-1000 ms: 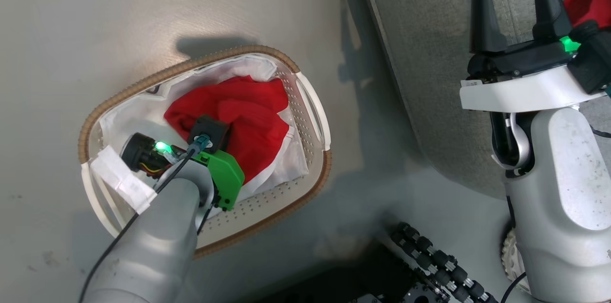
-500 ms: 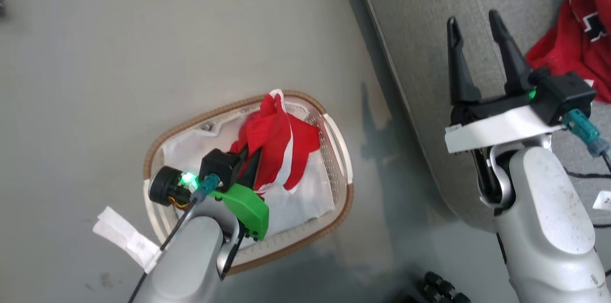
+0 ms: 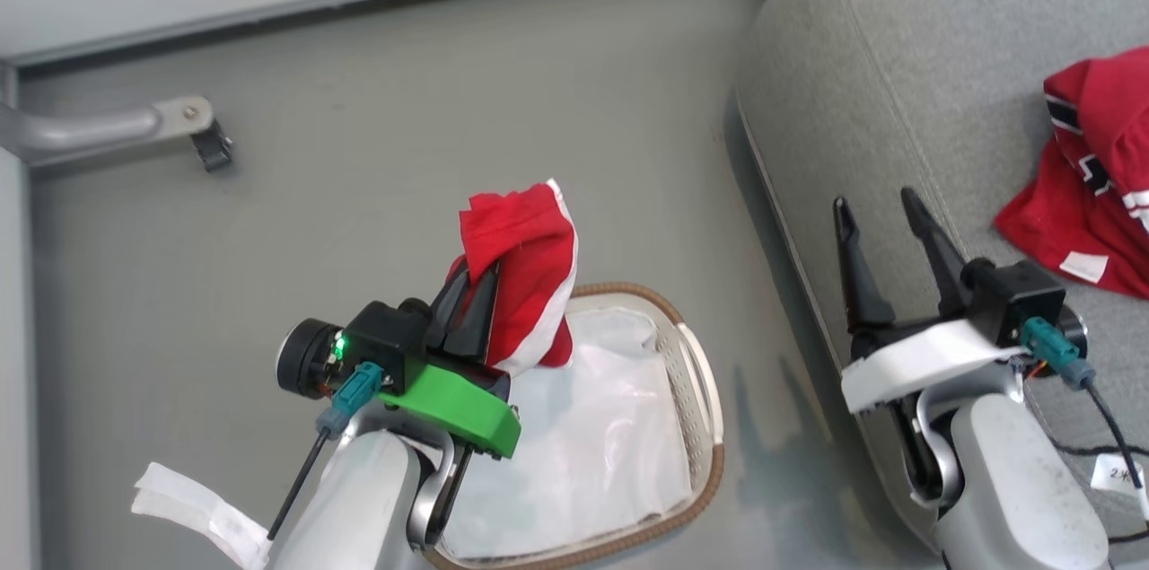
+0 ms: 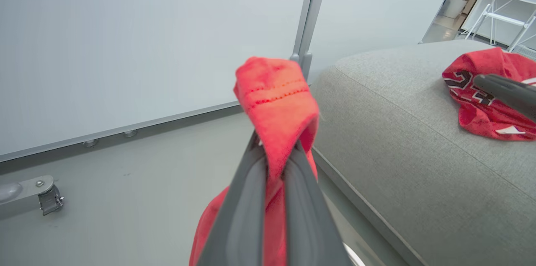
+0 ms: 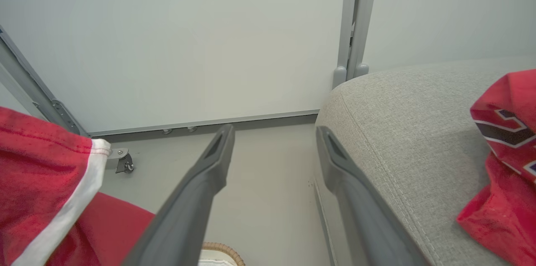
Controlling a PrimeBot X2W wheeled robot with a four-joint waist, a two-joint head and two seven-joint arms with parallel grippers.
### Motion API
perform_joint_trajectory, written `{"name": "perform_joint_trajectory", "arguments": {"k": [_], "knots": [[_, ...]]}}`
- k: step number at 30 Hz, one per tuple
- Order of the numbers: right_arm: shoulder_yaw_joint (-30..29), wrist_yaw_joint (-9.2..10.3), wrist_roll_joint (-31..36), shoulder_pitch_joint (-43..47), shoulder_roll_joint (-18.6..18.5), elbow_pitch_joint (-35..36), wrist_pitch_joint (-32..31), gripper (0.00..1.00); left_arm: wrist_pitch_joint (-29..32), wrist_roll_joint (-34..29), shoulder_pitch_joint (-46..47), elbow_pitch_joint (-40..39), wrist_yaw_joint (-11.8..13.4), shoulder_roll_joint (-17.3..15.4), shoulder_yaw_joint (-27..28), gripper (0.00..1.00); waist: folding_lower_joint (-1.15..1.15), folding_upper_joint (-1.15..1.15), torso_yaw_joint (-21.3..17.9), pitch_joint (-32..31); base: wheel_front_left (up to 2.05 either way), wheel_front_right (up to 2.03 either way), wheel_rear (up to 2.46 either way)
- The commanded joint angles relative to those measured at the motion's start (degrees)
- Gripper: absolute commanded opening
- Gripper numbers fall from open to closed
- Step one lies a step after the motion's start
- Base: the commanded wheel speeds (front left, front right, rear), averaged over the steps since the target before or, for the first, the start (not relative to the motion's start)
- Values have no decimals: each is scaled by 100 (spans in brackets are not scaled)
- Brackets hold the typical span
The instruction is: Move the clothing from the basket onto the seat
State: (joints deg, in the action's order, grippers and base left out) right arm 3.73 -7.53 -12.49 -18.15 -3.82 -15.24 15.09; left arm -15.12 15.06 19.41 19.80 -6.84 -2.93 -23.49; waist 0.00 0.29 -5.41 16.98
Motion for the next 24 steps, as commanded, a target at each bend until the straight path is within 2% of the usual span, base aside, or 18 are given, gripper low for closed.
{"name": "perform_joint_trajectory", "arguments": {"k": [1,10,16,24], "knots": [[33,8,35,188,0,-70,9,100,-3,-11,-115,-133,-19,0,25,0,0,-29,481,-821,0,0,0],[457,8,108,613,34,-431,9,100,-3,-78,363,-563,-41,-3,115,0,0,-29,507,-1240,0,0,0],[1558,8,-115,463,-18,-387,10,100,-3,20,588,-777,-15,-2,-18,0,0,-29,575,-1289,0,0,0],[2871,8,-360,-441,-201,-141,9,100,-3,149,635,-915,37,-3,-446,0,0,-29,783,-1268,0,0,0]]}}
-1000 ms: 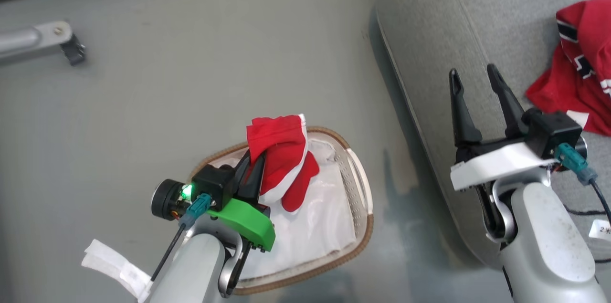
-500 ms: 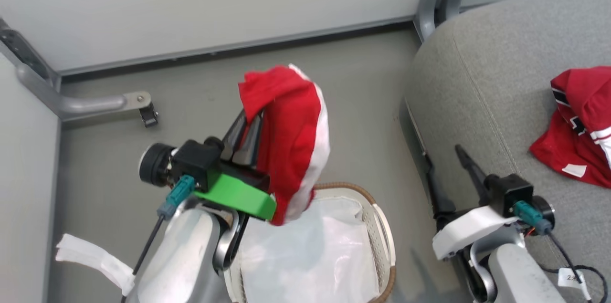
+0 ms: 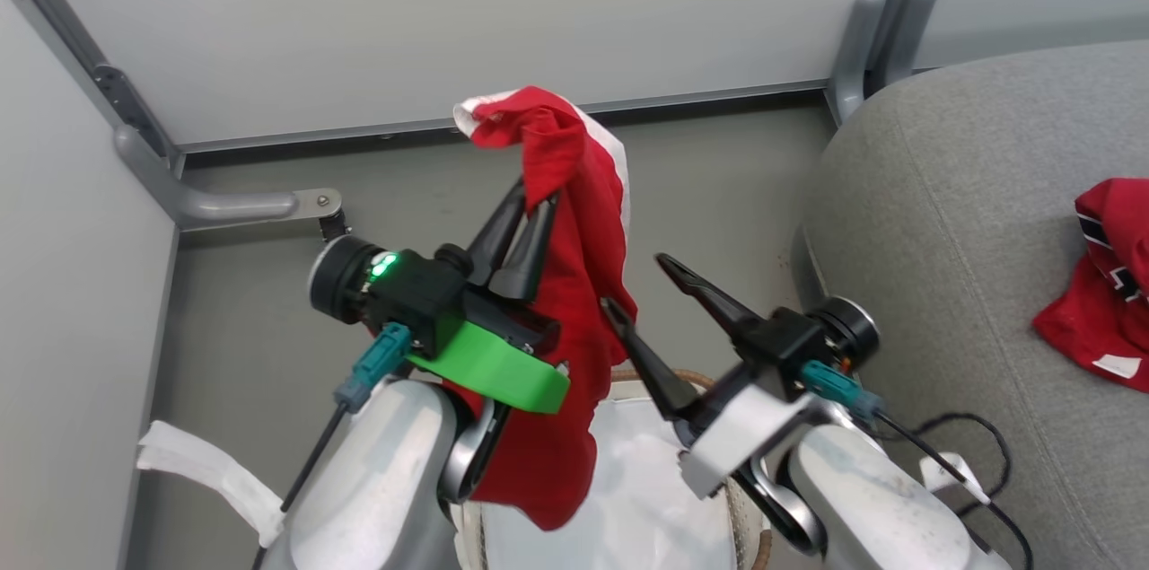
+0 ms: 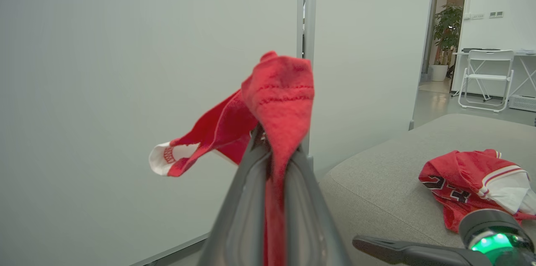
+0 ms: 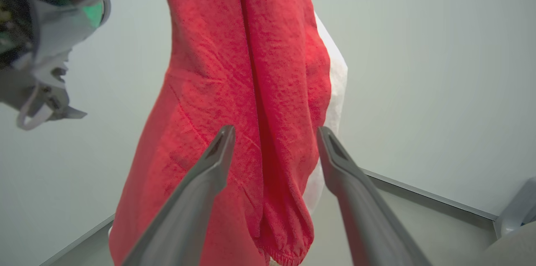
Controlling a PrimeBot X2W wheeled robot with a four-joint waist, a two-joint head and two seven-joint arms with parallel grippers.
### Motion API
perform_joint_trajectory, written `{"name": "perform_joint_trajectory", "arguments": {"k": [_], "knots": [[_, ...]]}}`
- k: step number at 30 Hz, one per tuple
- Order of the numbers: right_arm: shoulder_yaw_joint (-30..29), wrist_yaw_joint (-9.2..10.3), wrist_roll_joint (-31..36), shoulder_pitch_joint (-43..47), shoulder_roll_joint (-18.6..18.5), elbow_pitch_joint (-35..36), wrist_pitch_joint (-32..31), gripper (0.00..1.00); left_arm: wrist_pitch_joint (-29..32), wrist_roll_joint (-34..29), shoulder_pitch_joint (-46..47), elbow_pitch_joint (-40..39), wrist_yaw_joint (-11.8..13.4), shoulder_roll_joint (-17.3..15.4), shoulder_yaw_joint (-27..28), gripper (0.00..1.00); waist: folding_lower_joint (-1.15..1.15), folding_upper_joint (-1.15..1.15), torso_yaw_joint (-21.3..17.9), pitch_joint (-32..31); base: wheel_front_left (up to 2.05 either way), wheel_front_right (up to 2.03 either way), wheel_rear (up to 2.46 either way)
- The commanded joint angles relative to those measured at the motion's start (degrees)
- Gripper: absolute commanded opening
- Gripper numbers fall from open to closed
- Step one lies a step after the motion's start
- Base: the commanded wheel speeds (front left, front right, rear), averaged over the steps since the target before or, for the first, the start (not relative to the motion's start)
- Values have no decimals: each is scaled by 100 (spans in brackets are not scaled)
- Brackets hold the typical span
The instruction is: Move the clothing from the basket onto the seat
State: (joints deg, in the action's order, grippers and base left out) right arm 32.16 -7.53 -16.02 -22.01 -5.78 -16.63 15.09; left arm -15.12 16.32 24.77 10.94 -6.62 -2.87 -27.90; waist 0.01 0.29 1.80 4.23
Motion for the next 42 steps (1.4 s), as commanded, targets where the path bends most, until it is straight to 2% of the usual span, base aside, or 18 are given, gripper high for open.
{"name": "perform_joint_trajectory", "arguments": {"k": [1,5,9,10,11,15,19,20,21,22,31,33,37,42], "knots": [[187,8,-26,-191,-3,-45,9,100,-3,45,113,-28,14,-10,-95,0,-1,-29,111,11,0,0,0],[764,8,-100,-634,12,-255,9,100,-3,194,164,-46,60,-9,-395,0,-1,-29,304,31,0,0,0],[927,8,-9,-880,90,-740,9,100,-3,340,213,-82,102,-9,-709,0,-1,-29,492,44,0,0,0],[898,8,-24,-906,119,-887,9,92,-3,369,225,-96,113,-9,-779,0,-1,-29,534,41,0,0,0],[881,8,-38,-931,155,-1052,9,0,-3,403,232,-106,125,-10,-846,0,-1,-29,577,37,0,0,0],[804,8,-139,-948,235,-1434,9,0,-3,493,235,-87,208,-9,-956,0,-1,-29,656,32,0,0,0],[769,8,-266,-715,250,-1407,9,0,-3,410,169,-13,323,-9,-782,0,-1,-29,481,12,0,0,0],[733,8,-302,-651,251,-1346,9,0,-3,364,115,32,351,-9,-728,11,-1,-29,373,8,0,0,0],[723,8,-328,-595,256,-1300,9,0,-3,336,69,72,363,-8,-662,89,-1,-29,265,8,0,0,0],[693,8,-354,-519,257,-1248,9,0,-3,270,21,121,371,-7,-588,100,-1,-29,111,14,0,0,0],[311,8,-507,-103,82,-581,10,0,-3,-104,-387,547,240,-11,-58,100,-1,-29,-1464,193,0,0,0],[118,8,-532,-6,0,-319,10,0,-2,-155,-533,633,189,-12,77,100,-1,-29,-1997,285,0,0,0],[-30,8,-491,-31,-124,-25,10,0,-3,-179,-682,678,133,-14,169,100,-1,-29,-2545,430,0,0,0],[-368,8,-406,-523,-419,154,10,0,-3,-231,-733,758,74,-19,170,100,-1,-29,-2909,666,0,0,0]]}}
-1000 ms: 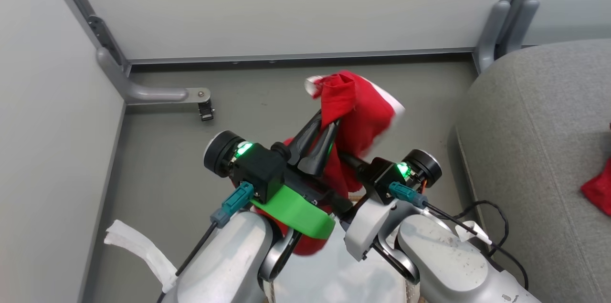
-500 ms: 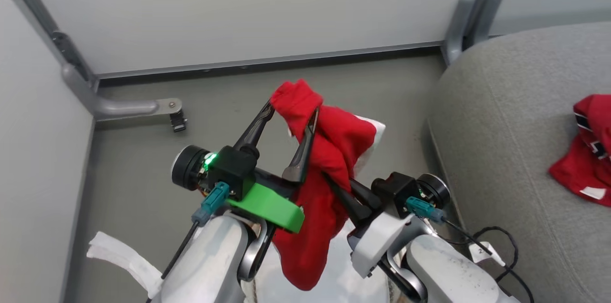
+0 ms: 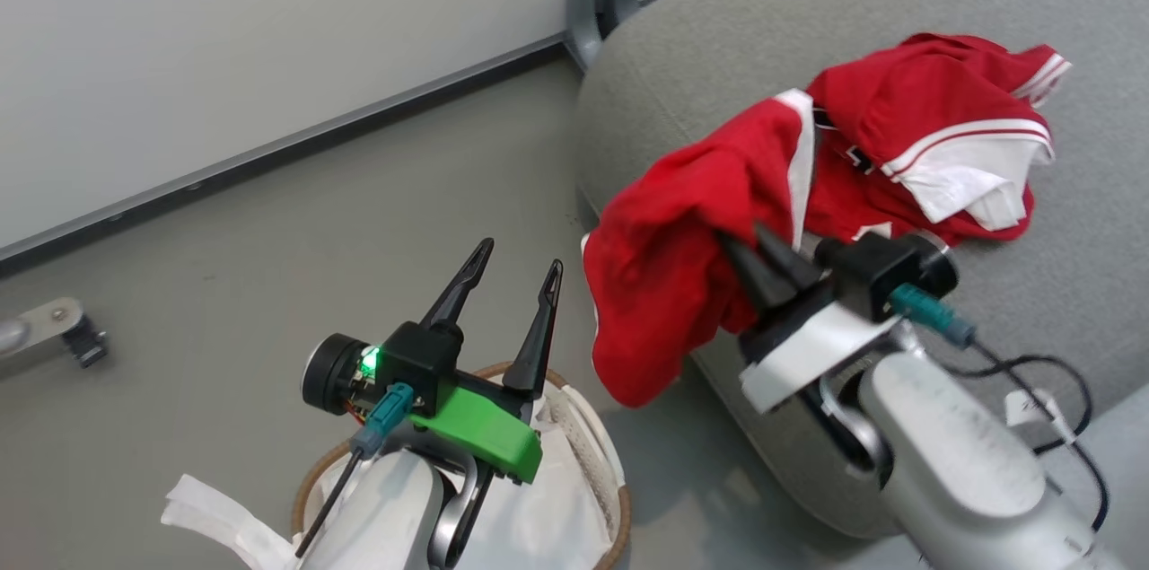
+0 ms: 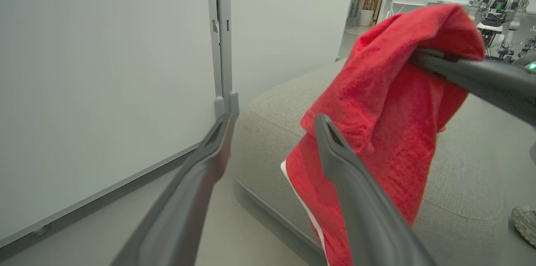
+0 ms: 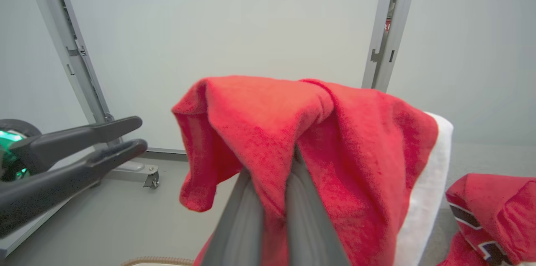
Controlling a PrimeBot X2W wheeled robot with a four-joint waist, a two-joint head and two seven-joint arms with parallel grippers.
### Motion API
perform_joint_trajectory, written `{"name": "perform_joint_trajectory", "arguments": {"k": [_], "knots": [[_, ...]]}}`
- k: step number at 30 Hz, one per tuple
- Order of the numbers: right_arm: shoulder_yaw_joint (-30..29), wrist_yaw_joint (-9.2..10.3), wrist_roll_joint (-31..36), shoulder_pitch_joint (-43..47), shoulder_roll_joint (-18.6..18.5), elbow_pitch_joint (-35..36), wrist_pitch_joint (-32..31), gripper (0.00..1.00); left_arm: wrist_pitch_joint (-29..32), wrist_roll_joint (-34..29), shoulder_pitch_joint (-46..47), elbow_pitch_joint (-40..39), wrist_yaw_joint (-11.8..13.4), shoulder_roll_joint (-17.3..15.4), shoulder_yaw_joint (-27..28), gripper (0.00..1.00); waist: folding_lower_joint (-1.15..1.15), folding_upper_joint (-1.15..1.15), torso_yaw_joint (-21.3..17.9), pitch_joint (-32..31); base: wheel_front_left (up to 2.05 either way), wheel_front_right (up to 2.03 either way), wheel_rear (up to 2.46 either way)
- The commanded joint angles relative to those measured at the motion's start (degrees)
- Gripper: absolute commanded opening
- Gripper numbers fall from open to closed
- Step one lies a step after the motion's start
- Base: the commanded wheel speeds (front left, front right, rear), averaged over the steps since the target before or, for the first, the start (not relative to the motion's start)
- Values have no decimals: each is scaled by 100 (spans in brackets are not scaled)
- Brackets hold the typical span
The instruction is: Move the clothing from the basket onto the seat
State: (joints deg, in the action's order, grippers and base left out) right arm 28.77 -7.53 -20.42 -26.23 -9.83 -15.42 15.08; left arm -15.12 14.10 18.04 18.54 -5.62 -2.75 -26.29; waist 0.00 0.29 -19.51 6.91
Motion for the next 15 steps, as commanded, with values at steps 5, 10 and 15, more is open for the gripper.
{"name": "perform_joint_trajectory", "arguments": {"k": [5,10,15], "knots": [[-840,8,345,-1239,-687,-64,11,0,-3,-223,45,211,-99,-36,-88,100,0,-29,-710,746,0,0,0],[-1624,8,613,-2029,-1259,-476,10,0,-3,-338,186,292,-147,-35,-68,100,0,-29,-375,1099,0,0,0],[-2261,8,979,-2528,-1667,-1096,10,0,-3,-470,310,311,-173,-48,-15,100,0,-29,9,1512,0,0,0]]}}
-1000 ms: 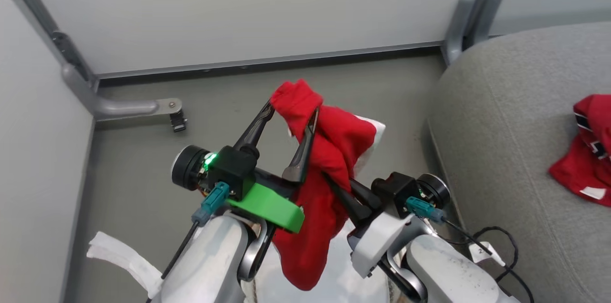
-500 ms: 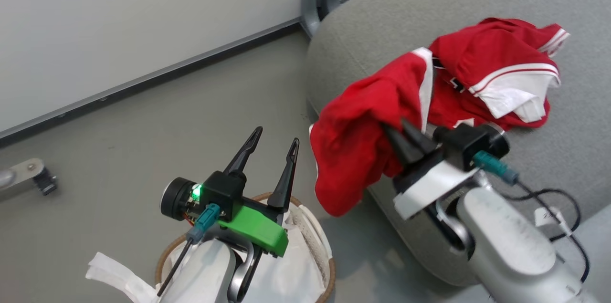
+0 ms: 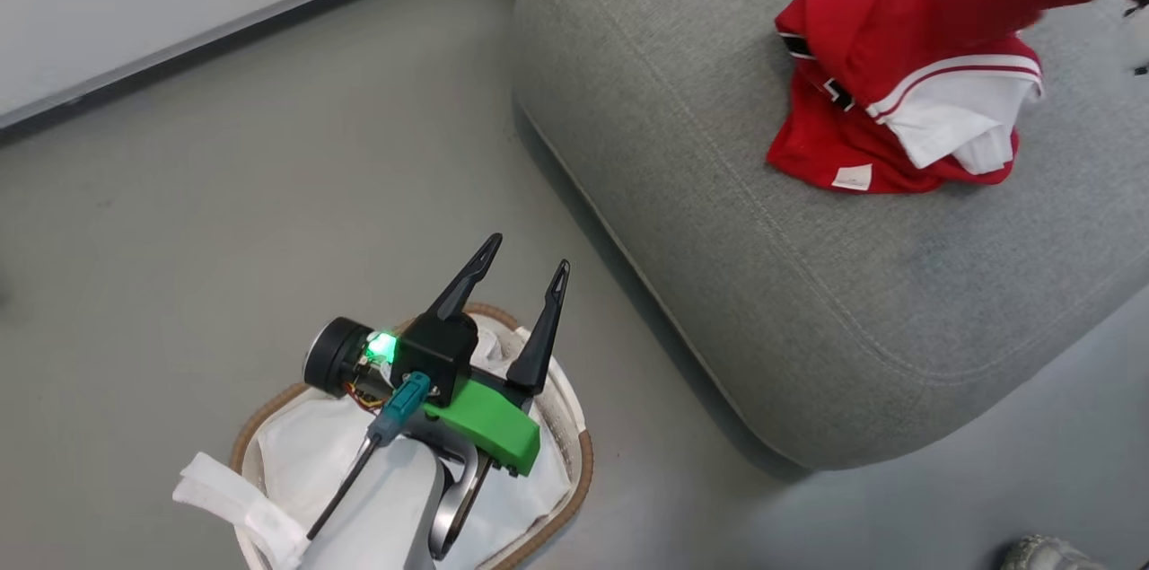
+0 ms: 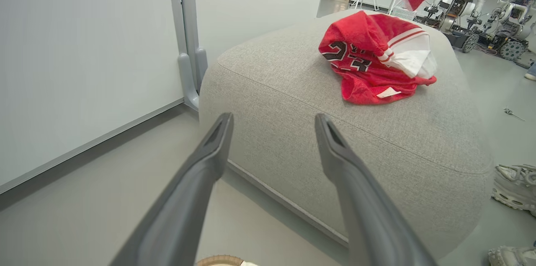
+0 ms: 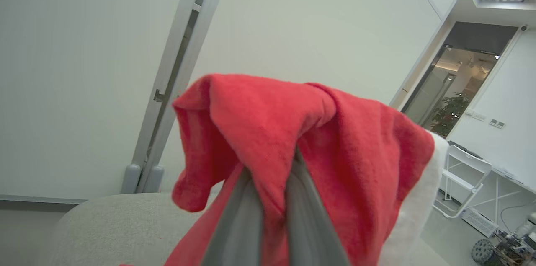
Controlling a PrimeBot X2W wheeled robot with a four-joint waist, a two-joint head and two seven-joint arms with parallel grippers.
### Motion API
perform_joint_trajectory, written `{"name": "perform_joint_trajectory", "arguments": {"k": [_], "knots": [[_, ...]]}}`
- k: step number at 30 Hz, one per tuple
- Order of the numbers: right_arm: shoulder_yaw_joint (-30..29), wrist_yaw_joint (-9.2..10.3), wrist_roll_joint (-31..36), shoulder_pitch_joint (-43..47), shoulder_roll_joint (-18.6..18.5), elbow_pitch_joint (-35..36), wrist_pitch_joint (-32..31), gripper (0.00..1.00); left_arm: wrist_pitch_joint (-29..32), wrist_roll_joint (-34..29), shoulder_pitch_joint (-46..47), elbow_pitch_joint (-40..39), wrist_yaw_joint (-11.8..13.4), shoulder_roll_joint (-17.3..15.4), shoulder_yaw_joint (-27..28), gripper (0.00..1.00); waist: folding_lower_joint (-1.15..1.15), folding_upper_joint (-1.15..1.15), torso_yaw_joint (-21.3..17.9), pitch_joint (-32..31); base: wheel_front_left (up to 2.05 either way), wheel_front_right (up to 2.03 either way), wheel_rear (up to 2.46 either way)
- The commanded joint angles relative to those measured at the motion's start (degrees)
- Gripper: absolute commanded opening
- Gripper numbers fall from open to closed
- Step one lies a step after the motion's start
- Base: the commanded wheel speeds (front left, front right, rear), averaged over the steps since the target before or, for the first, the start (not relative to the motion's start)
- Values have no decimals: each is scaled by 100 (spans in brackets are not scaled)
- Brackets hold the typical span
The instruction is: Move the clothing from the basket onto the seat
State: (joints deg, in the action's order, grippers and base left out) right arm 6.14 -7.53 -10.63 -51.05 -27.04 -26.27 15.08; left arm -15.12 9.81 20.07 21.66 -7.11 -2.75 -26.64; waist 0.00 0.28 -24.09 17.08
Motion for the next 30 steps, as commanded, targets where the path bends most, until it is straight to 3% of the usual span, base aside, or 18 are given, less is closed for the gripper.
{"name": "perform_joint_trajectory", "arguments": {"k": [1,5,11,12,13,14,21,30], "knots": [[-100,8,64,-105,8,-129,11,0,-3,-66,136,1,-27,-56,30,100,0,-28,530,574,0,0,0],[-714,8,201,-245,-57,-859,10,0,-3,-179,307,22,-30,-104,19,100,0,-28,809,933,0,0,0],[-1448,8,358,43,272,-1841,10,0,-2,-227,485,25,-40,-183,4,100,0,-28,1075,1254,0,0,0],[-1525,8,359,114,362,-1976,11,23,-3,-235,492,33,-40,-198,15,100,0,-28,1090,1273,0,0,0],[-1581,8,385,181,410,-2039,11,38,-3,-235,484,45,-41,-208,27,100,0,-28,1095,1278,0,0,0],[-1617,8,398,262,484,-2094,11,100,-3,-230,470,57,-41,-222,34,100,0,-28,1099,1276,0,0,0],[-1721,8,370,1037,937,-1612,11,100,-3,-166,237,113,-36,-183,334,100,0,-28,1025,947,0,0,0],[-1002,8,30,2164,1320,-138,11,100,-3,-138,-263,-18,171,-87,1018,100,0,-28,1222,97,0,0,0]]}}
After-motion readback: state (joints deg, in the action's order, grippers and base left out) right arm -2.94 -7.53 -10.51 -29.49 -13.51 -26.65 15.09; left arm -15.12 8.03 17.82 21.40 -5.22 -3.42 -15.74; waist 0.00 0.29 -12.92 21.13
